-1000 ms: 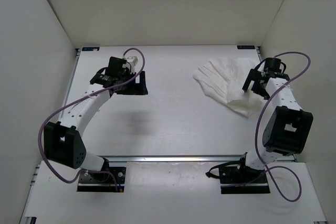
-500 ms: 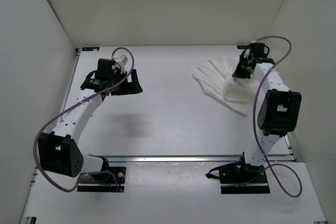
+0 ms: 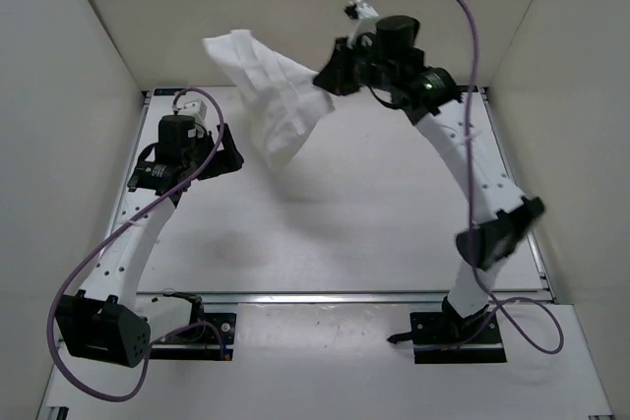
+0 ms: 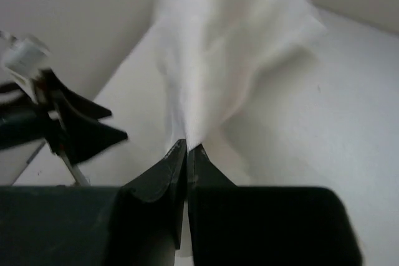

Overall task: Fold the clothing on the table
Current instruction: Move the skirt to the center of the board

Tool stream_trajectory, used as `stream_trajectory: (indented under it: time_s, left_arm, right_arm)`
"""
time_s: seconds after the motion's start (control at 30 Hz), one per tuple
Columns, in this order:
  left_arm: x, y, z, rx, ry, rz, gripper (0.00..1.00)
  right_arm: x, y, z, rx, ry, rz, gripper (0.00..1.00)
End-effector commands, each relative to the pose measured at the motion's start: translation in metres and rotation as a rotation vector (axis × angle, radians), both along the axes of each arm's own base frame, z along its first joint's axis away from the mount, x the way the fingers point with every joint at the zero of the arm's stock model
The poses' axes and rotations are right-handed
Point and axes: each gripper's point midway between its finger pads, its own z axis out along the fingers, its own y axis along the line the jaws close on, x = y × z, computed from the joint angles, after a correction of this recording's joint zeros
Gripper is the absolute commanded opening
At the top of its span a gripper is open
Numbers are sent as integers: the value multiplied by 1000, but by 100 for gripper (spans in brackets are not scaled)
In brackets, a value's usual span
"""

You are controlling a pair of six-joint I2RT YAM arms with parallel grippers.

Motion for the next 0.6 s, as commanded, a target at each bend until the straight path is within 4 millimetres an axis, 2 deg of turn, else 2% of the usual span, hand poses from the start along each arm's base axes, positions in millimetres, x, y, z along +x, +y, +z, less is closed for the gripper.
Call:
stream_trajectory:
  time_s: [0.0, 0.03, 0.07, 0.1, 0.17, 0.2, 0.23, 0.27, 0.3, 0.37, 0.43, 0.5, 0.53, 0.57]
  left_arm:
    - [-6, 16, 22, 22, -66, 89, 99]
    - [-7, 14, 27, 13, -78, 87, 99]
    - [-6, 14, 33, 9, -102, 92, 99]
    - [-9, 12, 38, 4, -125, 77, 99]
    - [-12, 6, 43, -15, -155, 55, 99]
    - [-17, -2, 44, -40, -165, 22, 99]
    - [-19, -9, 38, -56, -171, -8, 98]
    - [-21, -16, 45, -87, -206, -35, 99]
    - [-25, -17, 44, -104, -216, -43, 98]
    - [-28, -23, 41, -148, -213, -55, 99]
    - [-31, -29, 35, -143, -180, -86, 98]
    - [-29, -33, 28, -107, -160, -118, 98]
    - [-29, -35, 34, -103, -169, -129, 99]
    - [-29, -36, 35, -105, -171, -136, 99]
  right_arm:
    - [8, -94, -49, -44, 75, -205, 1]
    - [8, -121, -85, -1, 132, -256, 0]
    - [-3, -140, -115, 47, 161, -266, 1]
    - [-9, -149, -134, 47, 185, -292, 0]
    - [-31, -182, -212, -35, 317, -366, 0]
    - [-37, -185, -229, -73, 334, -361, 0]
    - [-47, -193, -256, -96, 395, -366, 0]
    - [-58, -193, -280, -124, 437, -344, 0]
    - [-66, -195, -298, -147, 474, -345, 0]
    - [-72, -192, -317, -173, 518, -336, 0]
    - [-73, -185, -322, -182, 532, -329, 0]
    - [-68, -168, -309, -149, 512, -274, 0]
    - [-64, -167, -305, -140, 501, -270, 0]
    - [-59, -157, -296, -137, 484, -246, 0]
